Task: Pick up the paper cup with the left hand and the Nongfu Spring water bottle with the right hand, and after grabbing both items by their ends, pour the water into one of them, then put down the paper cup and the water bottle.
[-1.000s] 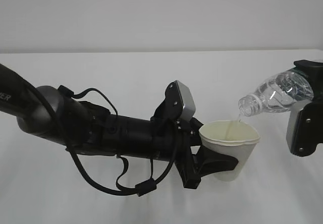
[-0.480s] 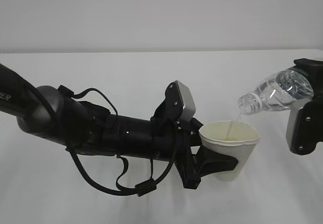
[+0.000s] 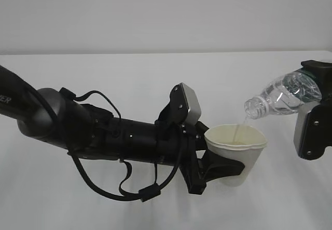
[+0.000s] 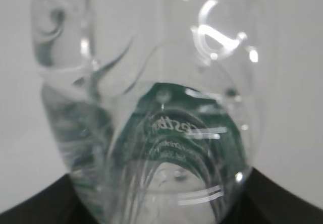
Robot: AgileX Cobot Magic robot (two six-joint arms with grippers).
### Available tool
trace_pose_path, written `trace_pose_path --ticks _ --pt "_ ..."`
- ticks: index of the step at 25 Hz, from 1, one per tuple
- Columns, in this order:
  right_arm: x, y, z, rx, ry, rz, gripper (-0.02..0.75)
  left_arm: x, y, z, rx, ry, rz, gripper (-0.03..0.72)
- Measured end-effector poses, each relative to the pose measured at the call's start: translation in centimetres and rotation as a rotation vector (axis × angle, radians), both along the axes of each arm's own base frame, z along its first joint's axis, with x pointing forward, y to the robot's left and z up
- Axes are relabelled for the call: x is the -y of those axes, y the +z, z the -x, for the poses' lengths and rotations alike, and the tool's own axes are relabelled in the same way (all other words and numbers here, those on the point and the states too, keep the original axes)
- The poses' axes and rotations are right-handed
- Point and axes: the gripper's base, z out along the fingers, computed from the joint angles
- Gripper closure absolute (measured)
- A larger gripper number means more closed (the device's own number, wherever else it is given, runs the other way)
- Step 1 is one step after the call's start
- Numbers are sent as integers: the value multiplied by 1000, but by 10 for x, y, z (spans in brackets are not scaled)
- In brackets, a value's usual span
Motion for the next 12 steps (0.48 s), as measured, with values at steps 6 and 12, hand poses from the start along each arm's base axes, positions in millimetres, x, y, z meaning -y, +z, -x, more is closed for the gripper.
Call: trace_pose_path --ticks 6,12 --pt "0 0 0 0 0 0 317 0 0 0 1 -1 -1 286" --pt "0 0 0 0 0 0 317 0 0 0 1 -1 -2 286"
